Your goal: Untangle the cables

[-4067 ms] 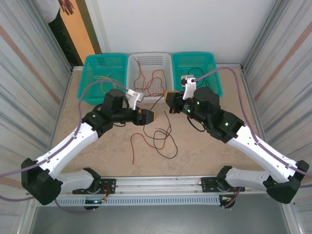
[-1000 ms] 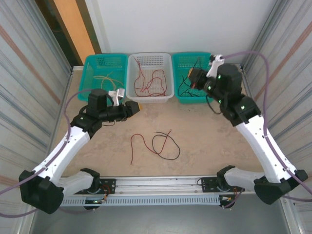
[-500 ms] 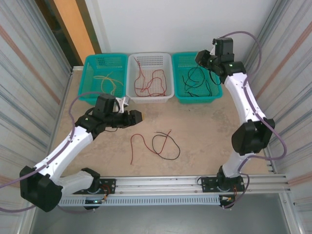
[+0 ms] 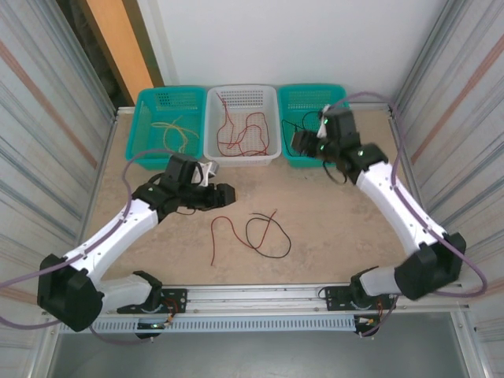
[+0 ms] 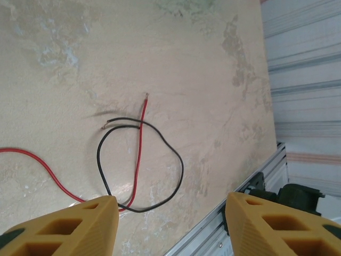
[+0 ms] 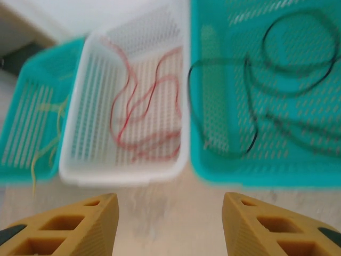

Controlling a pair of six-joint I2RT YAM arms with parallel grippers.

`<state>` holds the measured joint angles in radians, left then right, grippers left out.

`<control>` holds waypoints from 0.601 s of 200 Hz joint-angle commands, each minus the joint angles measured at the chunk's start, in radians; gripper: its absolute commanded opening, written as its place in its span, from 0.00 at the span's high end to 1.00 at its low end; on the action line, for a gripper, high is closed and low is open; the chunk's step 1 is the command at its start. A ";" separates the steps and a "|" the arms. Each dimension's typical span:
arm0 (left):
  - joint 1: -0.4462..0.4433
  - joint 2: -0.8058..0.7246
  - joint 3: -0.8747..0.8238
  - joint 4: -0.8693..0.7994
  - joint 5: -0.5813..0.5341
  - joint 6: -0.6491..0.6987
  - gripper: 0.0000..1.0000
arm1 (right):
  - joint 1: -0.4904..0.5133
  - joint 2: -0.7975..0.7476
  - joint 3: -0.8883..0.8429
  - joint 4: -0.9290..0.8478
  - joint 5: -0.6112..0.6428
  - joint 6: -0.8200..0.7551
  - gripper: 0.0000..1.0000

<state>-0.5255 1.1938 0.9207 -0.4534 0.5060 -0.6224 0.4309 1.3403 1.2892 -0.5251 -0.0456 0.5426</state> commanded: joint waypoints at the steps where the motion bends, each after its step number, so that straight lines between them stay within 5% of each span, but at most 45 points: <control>1: -0.035 0.047 0.013 0.002 -0.030 0.043 0.44 | 0.119 -0.062 -0.133 -0.032 0.112 0.034 0.47; 53: -0.104 0.260 0.052 -0.037 -0.077 0.083 0.49 | 0.329 -0.092 -0.381 -0.079 0.202 0.209 0.50; 120: -0.142 0.492 0.078 -0.049 -0.066 0.042 0.63 | 0.347 -0.129 -0.394 -0.098 0.235 0.276 0.49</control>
<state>-0.6571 1.6566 0.9649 -0.4656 0.4580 -0.5762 0.7746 1.2522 0.8677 -0.6041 0.1417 0.7757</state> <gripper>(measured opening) 0.392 0.505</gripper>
